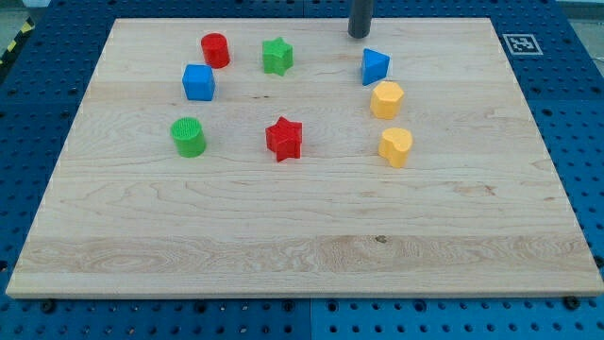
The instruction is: Nudge the blue triangle a bit left
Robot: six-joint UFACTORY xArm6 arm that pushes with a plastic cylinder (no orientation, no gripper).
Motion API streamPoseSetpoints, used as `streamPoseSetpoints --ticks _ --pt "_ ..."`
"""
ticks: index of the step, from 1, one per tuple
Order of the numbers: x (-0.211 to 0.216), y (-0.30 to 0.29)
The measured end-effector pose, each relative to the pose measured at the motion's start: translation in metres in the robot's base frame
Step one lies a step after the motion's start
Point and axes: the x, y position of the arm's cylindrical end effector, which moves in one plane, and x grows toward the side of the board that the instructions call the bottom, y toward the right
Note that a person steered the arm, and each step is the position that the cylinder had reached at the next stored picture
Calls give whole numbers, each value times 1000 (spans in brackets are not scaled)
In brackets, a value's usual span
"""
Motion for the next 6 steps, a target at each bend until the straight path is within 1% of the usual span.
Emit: streamPoseSetpoints --ticks 1,2,3,4,5,6 --pt "0 0" --pt "14 7" --pt "37 5" --pt "42 15" --pt "54 44" --pt "82 45"
